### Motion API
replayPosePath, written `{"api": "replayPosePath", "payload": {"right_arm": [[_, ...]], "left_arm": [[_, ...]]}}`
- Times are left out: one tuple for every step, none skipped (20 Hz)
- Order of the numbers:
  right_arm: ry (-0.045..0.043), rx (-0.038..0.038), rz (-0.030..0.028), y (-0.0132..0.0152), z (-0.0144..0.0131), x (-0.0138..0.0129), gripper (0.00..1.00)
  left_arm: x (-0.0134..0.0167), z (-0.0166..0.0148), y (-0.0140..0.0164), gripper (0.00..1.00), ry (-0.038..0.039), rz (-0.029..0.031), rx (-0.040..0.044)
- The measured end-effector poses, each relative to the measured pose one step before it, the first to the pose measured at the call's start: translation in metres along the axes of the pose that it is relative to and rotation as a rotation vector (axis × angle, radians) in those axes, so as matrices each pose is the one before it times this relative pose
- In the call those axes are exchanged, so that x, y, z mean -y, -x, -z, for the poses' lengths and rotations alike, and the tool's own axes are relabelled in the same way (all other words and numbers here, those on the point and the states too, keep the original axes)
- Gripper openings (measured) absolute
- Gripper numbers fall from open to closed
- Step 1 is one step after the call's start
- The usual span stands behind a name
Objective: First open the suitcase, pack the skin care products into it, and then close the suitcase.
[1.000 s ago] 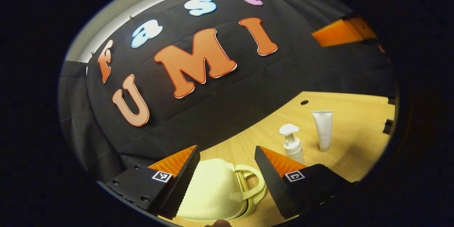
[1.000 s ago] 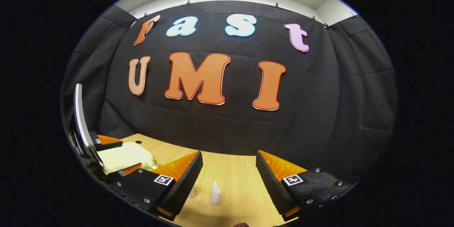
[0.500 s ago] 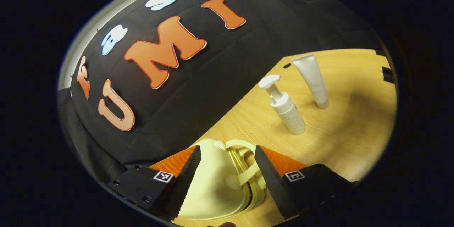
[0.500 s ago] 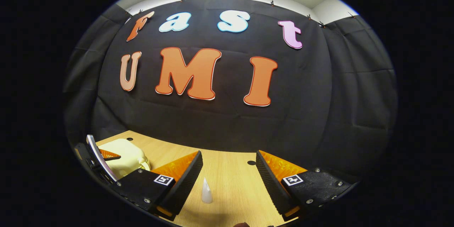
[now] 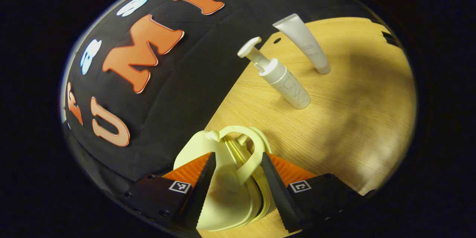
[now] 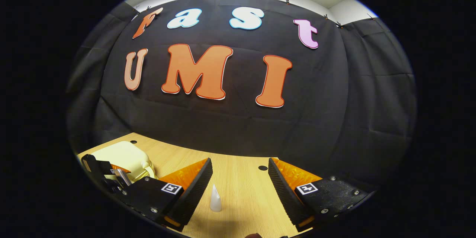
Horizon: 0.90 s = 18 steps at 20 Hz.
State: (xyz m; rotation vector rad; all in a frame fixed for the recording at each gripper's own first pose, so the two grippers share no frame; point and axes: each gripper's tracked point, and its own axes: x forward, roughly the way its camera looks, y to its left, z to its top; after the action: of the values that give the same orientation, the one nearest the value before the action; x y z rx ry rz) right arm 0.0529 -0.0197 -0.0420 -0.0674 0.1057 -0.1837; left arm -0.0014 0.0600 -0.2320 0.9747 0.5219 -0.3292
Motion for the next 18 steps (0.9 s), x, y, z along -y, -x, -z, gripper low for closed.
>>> {"api": "replayPosePath", "payload": {"right_arm": [[-0.00246,-0.00093,0.00052,-0.00062,-0.00053,-0.00044,0.96],[-0.00230,-0.00130,0.00014,-0.00084,0.00119,-0.00070,0.96],[-0.00121,-0.00137,0.00195,-0.00011,0.00049,-0.00014,0.96],[-0.00112,-0.00017,0.00046,-0.00015,0.00103,-0.00002,0.96],[0.00186,-0.00230,0.00135,0.00023,0.00059,0.00040,0.96],[0.00198,-0.00245,0.00047,-0.00123,0.00155,0.00058,0.96],[0.00247,-0.00346,0.00140,-0.00044,0.00124,-0.00017,0.96],[-0.00089,-0.00237,-0.00054,0.00021,0.00028,-0.00028,0.96],[-0.00167,-0.00189,-0.00095,0.00003,0.00021,-0.00099,0.96],[-0.00166,0.00086,-0.00077,-0.00112,-0.00099,-0.00024,0.96],[0.00050,-0.00161,-0.00125,0.00012,-0.00037,-0.00096,0.96],[0.00108,0.00142,0.00000,-0.00064,0.00113,-0.00010,0.96],[0.00174,-0.00196,-0.00169,0.00007,0.00042,-0.00061,0.96],[0.00264,-0.00298,-0.00053,-0.00069,0.00098,-0.00116,0.96],[0.00198,-0.00525,-0.00110,-0.00009,0.00166,-0.00028,0.96],[0.00037,-0.00413,-0.00290,-0.00083,0.00146,-0.00171,0.96],[-0.00037,-0.00363,-0.00253,-0.00053,-0.00007,-0.00176,0.96],[-0.00042,-0.00385,-0.00238,-0.00125,0.00139,-0.00156,0.96]], "left_arm": [[0.00187,0.00129,-0.00074,0.79,-0.04309,-0.00579,-0.00675],[0.00237,0.00237,-0.00420,0.74,-0.04624,-0.00220,-0.01576],[0.00338,0.00361,-0.00266,0.73,-0.02816,0.00385,-0.00749],[0.00328,0.00265,-0.00439,0.74,-0.00977,0.00807,-0.01001],[0.00029,0.00265,-0.00363,0.70,-0.00406,0.00647,-0.00445],[-0.00141,-0.00194,-0.00381,0.70,-0.01178,-0.00499,0.00613],[-0.00372,0.00013,-0.00099,0.70,-0.01906,-0.01158,-0.00316],[0.00202,-0.00051,-0.00333,0.50,-0.01640,0.00366,-0.00482],[0.00236,0.00136,-0.00290,0.35,-0.01850,0.00193,-0.00961],[0.00086,-0.00110,-0.00085,0.41,-0.02054,0.00375,-0.00001],[-0.00513,-0.00138,0.00274,0.41,-0.01938,-0.03022,0.00261],[0.00038,-0.00107,-0.00480,0.17,-0.00579,-0.00622,-0.00136],[-0.00434,-0.00097,0.00153,0.19,0.00395,-0.01903,0.02339],[-0.00190,0.00113,0.00665,0.09,0.00870,-0.00087,-0.00803],[-0.00087,0.00089,0.00052,0.09,0.02761,0.00668,0.00792],[-0.00351,-0.00161,0.00312,0.09,0.02794,-0.00287,0.01122],[-0.00677,0.00016,0.00165,0.09,0.03313,-0.00754,0.01135],[-0.00820,-0.00193,0.00179,0.09,0.03658,-0.00985,0.00955]]}}
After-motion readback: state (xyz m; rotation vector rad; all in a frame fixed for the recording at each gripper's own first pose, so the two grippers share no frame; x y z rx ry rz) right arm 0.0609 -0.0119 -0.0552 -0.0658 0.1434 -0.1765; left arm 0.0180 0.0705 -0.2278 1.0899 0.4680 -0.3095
